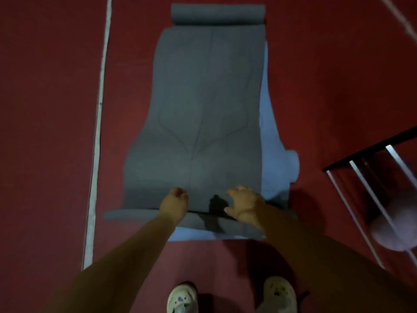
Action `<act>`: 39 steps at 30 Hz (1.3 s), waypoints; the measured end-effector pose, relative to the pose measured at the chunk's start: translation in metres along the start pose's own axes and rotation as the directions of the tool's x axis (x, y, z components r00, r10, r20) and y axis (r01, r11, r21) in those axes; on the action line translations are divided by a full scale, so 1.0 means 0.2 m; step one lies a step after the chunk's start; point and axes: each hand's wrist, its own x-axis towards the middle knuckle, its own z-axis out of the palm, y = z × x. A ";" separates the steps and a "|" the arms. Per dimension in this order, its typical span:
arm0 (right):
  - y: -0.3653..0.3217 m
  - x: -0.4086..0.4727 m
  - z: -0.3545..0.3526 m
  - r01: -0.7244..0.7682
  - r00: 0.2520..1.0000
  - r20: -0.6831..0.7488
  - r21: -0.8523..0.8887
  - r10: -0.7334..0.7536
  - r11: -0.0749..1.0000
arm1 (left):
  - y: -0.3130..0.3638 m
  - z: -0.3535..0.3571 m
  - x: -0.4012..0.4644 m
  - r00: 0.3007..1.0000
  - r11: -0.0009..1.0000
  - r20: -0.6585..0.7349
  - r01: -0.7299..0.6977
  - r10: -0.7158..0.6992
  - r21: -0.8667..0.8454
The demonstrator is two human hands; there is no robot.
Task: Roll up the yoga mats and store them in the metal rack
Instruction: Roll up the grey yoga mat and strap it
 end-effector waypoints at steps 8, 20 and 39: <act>0.03 0.58 0.74 0.186 0.982 -0.023 0.047 -0.185 0.981 | -0.62 0.30 0.47 0.919 0.511 0.180 -0.348 0.350 0.786; -0.04 0.30 0.74 0.290 0.912 -0.229 -0.223 -0.339 0.931 | -0.77 0.20 0.33 0.732 0.173 0.075 -0.257 0.677 0.951; 0.03 -1.41 0.86 0.019 0.675 -0.700 -0.299 -0.233 0.954 | -0.93 0.08 -1.28 0.443 0.218 0.013 -0.467 0.896 0.857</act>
